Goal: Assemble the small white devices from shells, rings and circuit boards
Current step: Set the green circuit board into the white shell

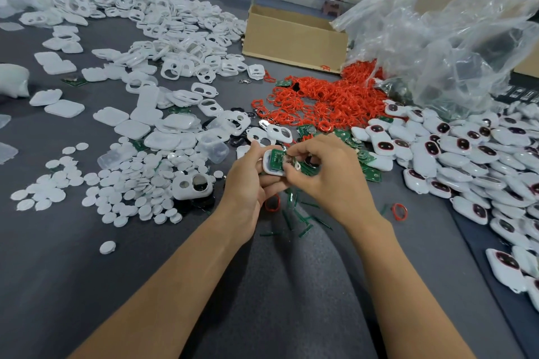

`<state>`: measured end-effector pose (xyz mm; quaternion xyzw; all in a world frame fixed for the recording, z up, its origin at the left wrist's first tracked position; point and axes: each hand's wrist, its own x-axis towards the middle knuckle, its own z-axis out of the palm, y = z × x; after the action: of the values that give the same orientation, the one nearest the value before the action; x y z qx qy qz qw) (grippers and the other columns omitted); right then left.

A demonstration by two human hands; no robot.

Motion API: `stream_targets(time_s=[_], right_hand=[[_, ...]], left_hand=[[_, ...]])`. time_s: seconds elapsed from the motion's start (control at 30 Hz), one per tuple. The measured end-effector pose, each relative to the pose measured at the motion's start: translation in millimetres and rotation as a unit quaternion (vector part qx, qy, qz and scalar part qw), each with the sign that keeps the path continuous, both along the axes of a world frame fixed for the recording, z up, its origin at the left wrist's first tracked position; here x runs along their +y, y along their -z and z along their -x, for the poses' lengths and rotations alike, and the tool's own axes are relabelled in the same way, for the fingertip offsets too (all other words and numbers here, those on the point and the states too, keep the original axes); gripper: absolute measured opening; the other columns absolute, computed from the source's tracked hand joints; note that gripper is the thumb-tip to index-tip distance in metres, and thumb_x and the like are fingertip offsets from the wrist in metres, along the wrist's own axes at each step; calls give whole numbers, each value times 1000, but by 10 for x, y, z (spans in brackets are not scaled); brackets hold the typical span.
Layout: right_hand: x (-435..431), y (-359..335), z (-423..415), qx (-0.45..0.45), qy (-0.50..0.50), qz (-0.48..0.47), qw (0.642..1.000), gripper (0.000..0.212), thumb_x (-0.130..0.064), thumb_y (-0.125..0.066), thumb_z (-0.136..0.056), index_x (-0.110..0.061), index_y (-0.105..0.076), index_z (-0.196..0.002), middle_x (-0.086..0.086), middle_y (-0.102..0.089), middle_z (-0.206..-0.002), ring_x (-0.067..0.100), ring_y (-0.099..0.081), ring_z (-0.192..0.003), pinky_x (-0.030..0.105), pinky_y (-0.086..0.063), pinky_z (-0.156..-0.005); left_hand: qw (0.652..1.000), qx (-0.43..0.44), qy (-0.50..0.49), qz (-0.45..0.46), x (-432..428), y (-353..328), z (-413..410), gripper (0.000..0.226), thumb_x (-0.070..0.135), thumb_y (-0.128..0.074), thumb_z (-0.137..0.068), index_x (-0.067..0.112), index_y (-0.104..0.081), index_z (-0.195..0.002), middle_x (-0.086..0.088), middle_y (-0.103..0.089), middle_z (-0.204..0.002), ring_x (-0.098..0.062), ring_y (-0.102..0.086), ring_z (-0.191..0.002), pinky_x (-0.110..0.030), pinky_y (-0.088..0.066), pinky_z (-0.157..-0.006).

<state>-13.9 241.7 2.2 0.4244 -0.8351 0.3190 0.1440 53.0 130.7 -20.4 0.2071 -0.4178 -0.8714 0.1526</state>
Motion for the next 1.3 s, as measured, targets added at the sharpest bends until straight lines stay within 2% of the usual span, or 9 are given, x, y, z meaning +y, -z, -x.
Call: stream_targets(time_s=[0.1, 0.23, 0.47, 0.73, 1.0, 1.13, 1.2, 1.3], right_hand=[[-8, 8, -16, 4, 13, -19, 1000, 15, -19, -75, -77, -12, -72, -90, 2, -65, -81, 21, -54, -84, 41, -47, -72], [-18, 3, -19, 9, 22, -30, 999, 16, -22, -73, -77, -13, -72, -91, 1, -64, -81, 19, -52, -85, 38, -46, -73], [-15, 5, -16, 19, 23, -32, 999, 18, -23, -74, -76, -14, -72, -92, -1, -64, -80, 17, -49, -83, 35, -44, -72], [-17, 3, -25, 19, 23, -36, 999, 17, -21, -74, -76, -14, -72, -92, -1, -65, -80, 11, -44, -80, 34, -43, -72], [-24, -4, -29, 20, 25, -37, 999, 17, -22, -74, -76, -15, -72, -92, -2, -65, -81, 16, -49, -83, 32, -43, -72], [-26, 1, -29, 17, 25, -42, 999, 19, -23, -74, -76, -16, -72, -94, -3, -65, -82, 11, -46, -83, 32, -43, -72], [-24, 1, -27, 16, 26, -40, 999, 19, -23, -74, -76, -15, -72, -94, -4, -65, -82, 9, -44, -83, 32, -44, -72], [-22, 6, -18, 17, 30, -43, 998, 19, -24, -74, -76, -17, -72, -94, -5, -65, -82, 10, -46, -84, 31, -44, -73]], left_hand=[[1000, -9, 0, 7, 7, -1, -4, 42, 31, -32, -106, 13, -66, -91, 0, -73, -70, -10, -68, -63, -25, -59, -62], [1000, -12, -8, 13, 15, -17, -6, 33, 21, -40, -102, 12, -68, -87, -2, -71, -74, -11, -66, -64, -23, -58, -60], [1000, -12, -4, 27, 18, -24, -6, 30, 12, -43, -97, 11, -70, -84, -4, -72, -77, -13, -67, -70, -24, -59, -63], [1000, -12, -2, 26, 25, -35, -18, 32, 10, -41, -97, 12, -71, -84, -4, -73, -77, -15, -67, -74, -24, -59, -65], [999, -17, -4, 33, 25, -25, -13, 31, 10, -43, -96, 12, -72, -85, -7, -73, -85, -20, -66, -85, -28, -58, -71], [998, -26, -1, 62, 15, -3, -13, 28, 9, -44, -98, 13, -71, -93, -10, -72, -94, -19, -64, -84, -25, -58, -65], [996, -34, 6, 84, 10, 10, -12, 27, 6, -45, -99, 14, -70, -94, -8, -72, -89, -15, -65, -78, -22, -56, -61], [994, -40, 3, 106, 8, 36, -2, 28, 1, -48, -98, 16, -70, -90, -4, -72, -80, -13, -66, -74, -22, -57, -64]])
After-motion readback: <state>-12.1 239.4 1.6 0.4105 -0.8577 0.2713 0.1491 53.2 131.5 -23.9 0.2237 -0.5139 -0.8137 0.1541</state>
